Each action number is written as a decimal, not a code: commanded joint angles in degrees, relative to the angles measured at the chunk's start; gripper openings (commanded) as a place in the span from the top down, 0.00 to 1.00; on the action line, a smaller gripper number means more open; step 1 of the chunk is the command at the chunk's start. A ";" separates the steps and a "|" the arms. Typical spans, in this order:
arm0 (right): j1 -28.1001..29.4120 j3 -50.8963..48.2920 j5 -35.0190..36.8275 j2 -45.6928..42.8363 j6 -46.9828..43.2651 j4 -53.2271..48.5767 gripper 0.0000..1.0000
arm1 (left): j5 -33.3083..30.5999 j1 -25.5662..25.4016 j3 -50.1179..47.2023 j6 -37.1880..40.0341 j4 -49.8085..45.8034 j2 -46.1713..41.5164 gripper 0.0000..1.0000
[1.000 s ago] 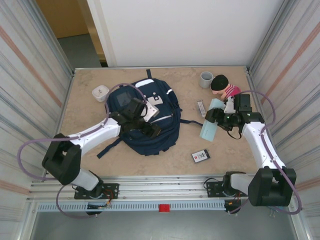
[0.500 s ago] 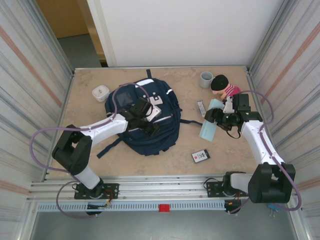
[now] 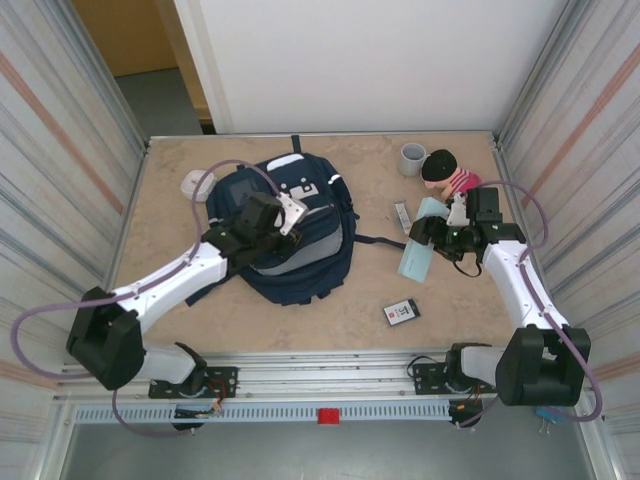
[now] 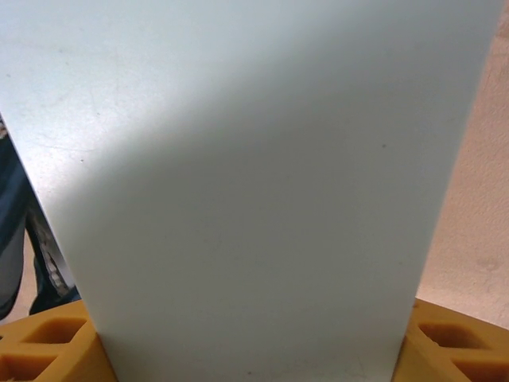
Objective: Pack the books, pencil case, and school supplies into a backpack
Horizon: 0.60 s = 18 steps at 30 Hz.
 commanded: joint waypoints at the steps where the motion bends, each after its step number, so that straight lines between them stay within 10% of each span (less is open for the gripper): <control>1: 0.53 -0.33 -2.81 -1.31 1.55 1.59 0.51 | 3.73 -0.15 -1.35 -2.75 1.92 -4.11 0.89; 18: 8.11 -4.01 -9.19 -3.25 9.40 9.53 0.51 | 14.82 1.87 -0.40 -11.13 3.69 -9.77 1.00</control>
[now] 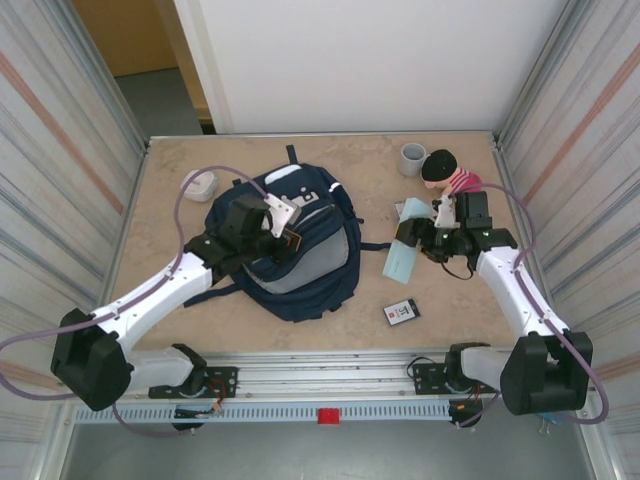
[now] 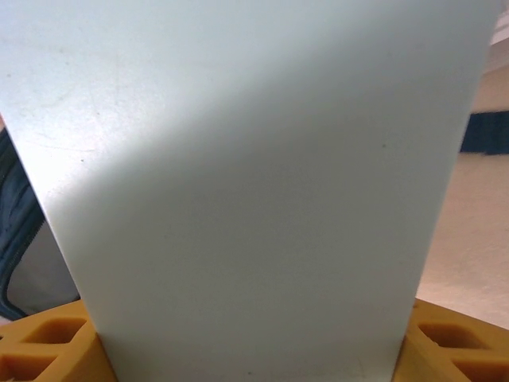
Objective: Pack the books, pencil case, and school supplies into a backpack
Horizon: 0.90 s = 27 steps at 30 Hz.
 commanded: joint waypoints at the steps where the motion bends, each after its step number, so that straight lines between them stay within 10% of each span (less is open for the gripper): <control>1: 2.40 -0.93 -2.81 -1.22 3.44 3.97 0.51 | 3.82 0.63 2.56 -2.63 3.36 -4.30 1.00; 27: 31.87 -5.98 11.47 18.43 45.49 46.67 0.49 | 10.05 1.44 7.25 -10.38 6.02 -5.31 1.00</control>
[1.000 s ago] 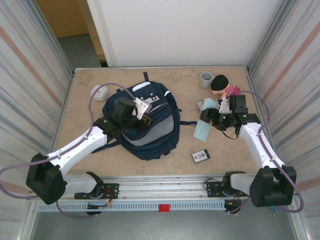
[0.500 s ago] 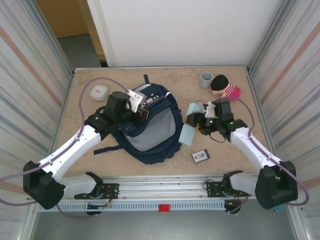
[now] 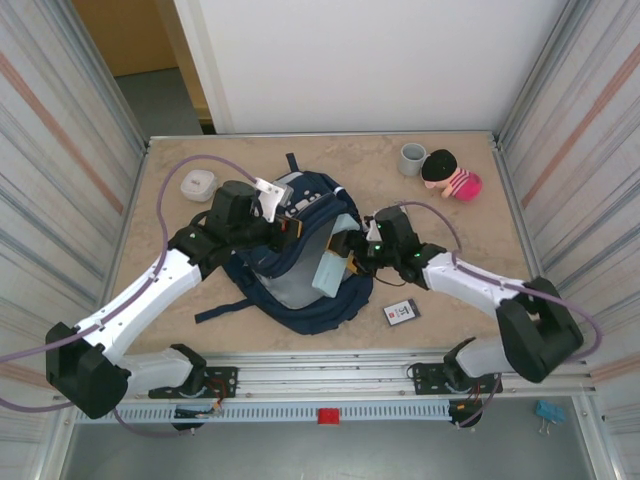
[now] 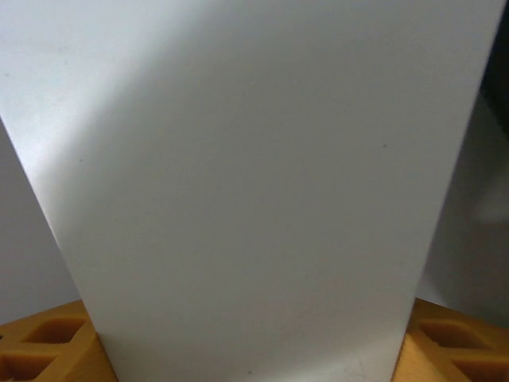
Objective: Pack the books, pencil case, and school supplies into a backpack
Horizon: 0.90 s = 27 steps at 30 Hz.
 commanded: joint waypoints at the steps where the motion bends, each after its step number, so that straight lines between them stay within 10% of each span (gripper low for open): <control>1: 1.95 1.65 4.77 4.61 7.39 8.93 0.49 | 2.39 -0.29 0.75 -1.14 8.04 -3.14 1.00; 15: 5.61 -1.91 10.74 4.87 10.01 5.62 0.18 | 1.43 -0.19 -0.03 0.38 7.69 -3.08 1.00; 27: 12.73 -0.32 13.43 11.61 13.33 11.59 0.50 | 2.00 -0.05 -0.48 0.15 8.44 -3.32 1.00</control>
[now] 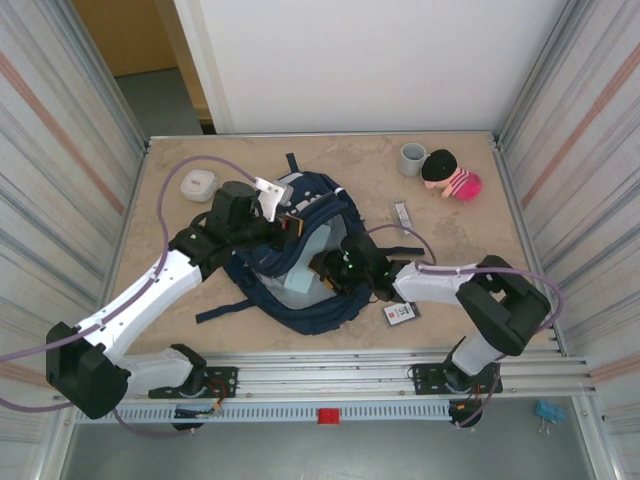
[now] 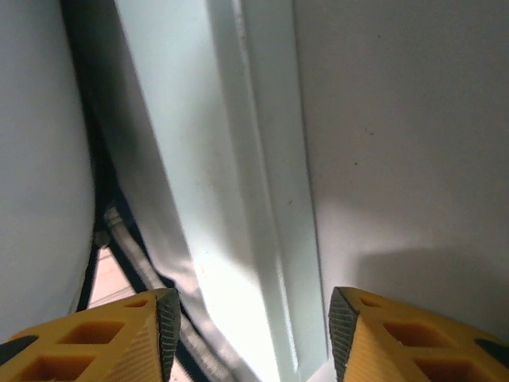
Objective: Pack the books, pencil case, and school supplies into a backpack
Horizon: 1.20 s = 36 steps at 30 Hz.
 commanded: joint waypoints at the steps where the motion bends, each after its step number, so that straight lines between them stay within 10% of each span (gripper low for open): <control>1: 1.75 2.40 0.98 3.89 2.00 3.28 0.52 | 1.98 -0.04 0.34 0.28 6.43 -3.34 1.00; 22: 3.18 21.79 6.77 24.50 0.31 14.70 0.67 | 1.10 0.25 0.10 0.11 7.30 -3.73 1.00; 36: 1.56 4.62 5.68 3.69 -7.50 3.68 0.52 | -2.98 1.38 -3.71 -0.39 5.99 -6.82 1.00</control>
